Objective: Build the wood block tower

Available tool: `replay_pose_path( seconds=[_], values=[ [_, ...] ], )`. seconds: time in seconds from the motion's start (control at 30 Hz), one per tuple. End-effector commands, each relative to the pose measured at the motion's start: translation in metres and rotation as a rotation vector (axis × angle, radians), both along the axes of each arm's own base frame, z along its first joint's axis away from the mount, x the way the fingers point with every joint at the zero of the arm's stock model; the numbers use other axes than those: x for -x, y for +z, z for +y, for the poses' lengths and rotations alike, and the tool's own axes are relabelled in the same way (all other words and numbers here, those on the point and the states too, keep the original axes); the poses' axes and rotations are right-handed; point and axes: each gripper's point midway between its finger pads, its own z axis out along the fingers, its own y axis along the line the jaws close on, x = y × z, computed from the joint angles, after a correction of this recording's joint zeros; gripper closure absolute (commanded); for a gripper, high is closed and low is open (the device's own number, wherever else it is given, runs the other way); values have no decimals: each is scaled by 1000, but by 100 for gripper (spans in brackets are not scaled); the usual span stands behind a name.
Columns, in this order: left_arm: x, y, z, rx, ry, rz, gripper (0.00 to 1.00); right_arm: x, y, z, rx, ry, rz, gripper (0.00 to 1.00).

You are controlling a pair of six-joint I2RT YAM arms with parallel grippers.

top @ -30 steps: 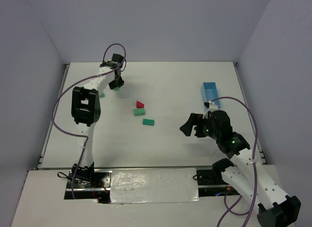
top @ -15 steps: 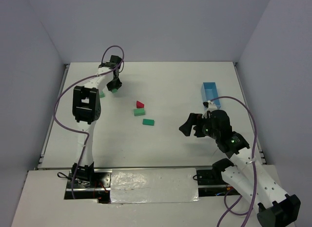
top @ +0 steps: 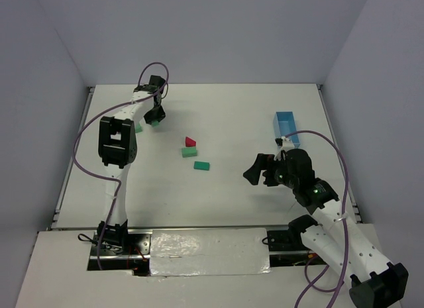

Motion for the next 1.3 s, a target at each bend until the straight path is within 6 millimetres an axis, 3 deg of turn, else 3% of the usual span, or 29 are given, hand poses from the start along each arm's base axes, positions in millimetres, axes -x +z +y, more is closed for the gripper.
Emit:
replay_pose_path(
  seconds=[0.0,0.3,0.57,0.87,1.27],
  values=[
    [-5,27,6,-17,-3,-40,49,-4,7,5,-13,22,-40,1],
    [-3,35,13,-48,2,-39,58,-3,8,6,-18,28,-42,1],
    [2,40,30,-63,23,-34,58,-3,8,6,-18,28,-44,1],
    [2,34,37,-49,26,-18,52,-2,7,6,-19,34,-40,1],
    [1,29,32,-20,7,-16,44,-3,8,7,-19,36,-42,1]
  ],
)
